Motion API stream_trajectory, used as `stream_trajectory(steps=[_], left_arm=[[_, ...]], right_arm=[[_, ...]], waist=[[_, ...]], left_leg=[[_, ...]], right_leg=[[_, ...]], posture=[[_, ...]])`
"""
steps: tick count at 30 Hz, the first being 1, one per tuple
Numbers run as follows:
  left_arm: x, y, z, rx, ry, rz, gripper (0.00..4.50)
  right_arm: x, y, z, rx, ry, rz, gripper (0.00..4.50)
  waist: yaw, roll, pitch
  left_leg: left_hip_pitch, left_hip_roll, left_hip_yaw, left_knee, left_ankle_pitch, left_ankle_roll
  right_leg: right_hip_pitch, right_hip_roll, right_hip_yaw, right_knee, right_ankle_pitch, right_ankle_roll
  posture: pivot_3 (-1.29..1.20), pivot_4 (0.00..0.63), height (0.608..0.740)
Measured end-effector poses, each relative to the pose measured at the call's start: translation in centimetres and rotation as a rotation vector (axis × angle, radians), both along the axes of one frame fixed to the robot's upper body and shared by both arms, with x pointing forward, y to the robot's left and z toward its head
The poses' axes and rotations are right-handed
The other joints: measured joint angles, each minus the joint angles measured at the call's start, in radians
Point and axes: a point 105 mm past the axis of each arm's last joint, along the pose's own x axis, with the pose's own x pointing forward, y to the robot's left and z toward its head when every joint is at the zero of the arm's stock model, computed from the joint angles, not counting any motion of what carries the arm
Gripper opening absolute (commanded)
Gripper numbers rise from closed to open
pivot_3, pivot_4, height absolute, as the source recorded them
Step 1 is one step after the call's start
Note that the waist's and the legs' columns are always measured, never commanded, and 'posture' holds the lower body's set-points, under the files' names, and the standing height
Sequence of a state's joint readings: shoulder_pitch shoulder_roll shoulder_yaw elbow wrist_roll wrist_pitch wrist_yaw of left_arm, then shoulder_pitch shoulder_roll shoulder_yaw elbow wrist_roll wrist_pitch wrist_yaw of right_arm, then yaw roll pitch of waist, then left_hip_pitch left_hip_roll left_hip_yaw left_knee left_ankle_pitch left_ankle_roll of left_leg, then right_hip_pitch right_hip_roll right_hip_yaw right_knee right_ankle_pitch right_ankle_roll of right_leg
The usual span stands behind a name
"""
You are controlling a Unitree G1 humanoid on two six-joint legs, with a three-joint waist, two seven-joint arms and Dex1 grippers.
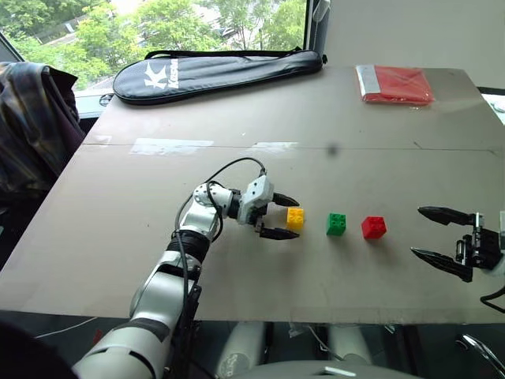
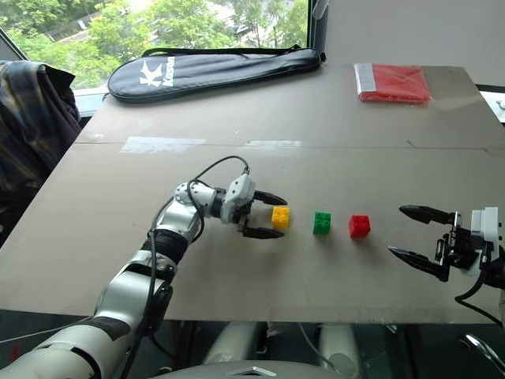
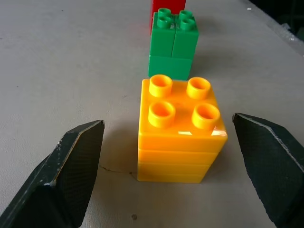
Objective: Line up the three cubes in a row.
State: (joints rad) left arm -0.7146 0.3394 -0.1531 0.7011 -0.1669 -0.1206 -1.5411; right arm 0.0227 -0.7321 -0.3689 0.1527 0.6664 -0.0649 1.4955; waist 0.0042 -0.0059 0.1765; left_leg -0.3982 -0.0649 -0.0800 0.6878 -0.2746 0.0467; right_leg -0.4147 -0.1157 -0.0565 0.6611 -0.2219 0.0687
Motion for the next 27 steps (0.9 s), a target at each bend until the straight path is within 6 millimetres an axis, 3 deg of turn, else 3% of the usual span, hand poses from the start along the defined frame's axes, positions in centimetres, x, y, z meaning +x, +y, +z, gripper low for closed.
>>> stream_trajectory(steps=[3,6,11,14,20,27], left_arm=[[-0.5,2.4,2.1,-0.033,-0.025,0.054,4.43],[-0.6,3.8,2.5,-0.032,-0.027,0.155,4.43],[-2.0,6.1,0.6,-0.009,0.018,0.404,4.43],[-4.8,7.7,-1.4,0.037,0.053,0.544,4.43],[-8.6,8.2,-2.5,0.078,0.023,0.677,4.43],[-9.1,7.6,-3.3,0.055,-0.013,0.765,4.43]], right_arm=[[-0.3,0.2,-0.8,0.026,0.019,-0.008,4.50],[-0.5,0.0,-1.7,0.035,0.046,-0.025,4.50],[-0.8,0.1,-3.3,0.051,0.071,-0.069,4.50],[-1.1,0.0,-4.4,0.032,0.097,-0.117,4.50],[-1.3,-0.5,-5.1,0.013,0.127,-0.186,4.50],[-1.8,-1.0,-5.6,-0.031,0.134,-0.201,4.50]], waist=[[0.000,0.000,0.000],[0.007,0.000,0.000],[0.007,0.001,0.000],[0.007,0.001,0.000],[0.015,0.003,-0.001],[0.014,0.008,-0.004]], left_leg=[[0.000,0.000,0.000,-0.001,0.001,-0.002],[0.000,-0.001,0.000,0.000,0.001,-0.001],[0.001,0.000,0.000,-0.002,0.000,0.000],[0.001,0.001,0.001,-0.003,-0.001,0.000],[0.002,0.000,0.002,-0.003,0.000,0.000],[0.003,0.000,0.003,-0.003,0.000,0.000]], right_leg=[[0.000,0.000,0.000,-0.001,0.000,0.000],[0.000,-0.001,0.003,-0.001,0.000,0.000],[0.000,-0.004,0.007,-0.002,0.000,0.000],[-0.002,-0.004,0.009,-0.002,0.000,-0.001],[0.000,-0.005,0.010,-0.002,0.000,0.000],[0.000,-0.005,0.010,-0.002,-0.002,-0.001]], posture=[[0.00,0.150,0.694],[0.00,0.150,0.694],[0.00,0.150,0.694],[0.00,0.150,0.694],[0.00,0.150,0.694],[0.00,0.150,0.694]])
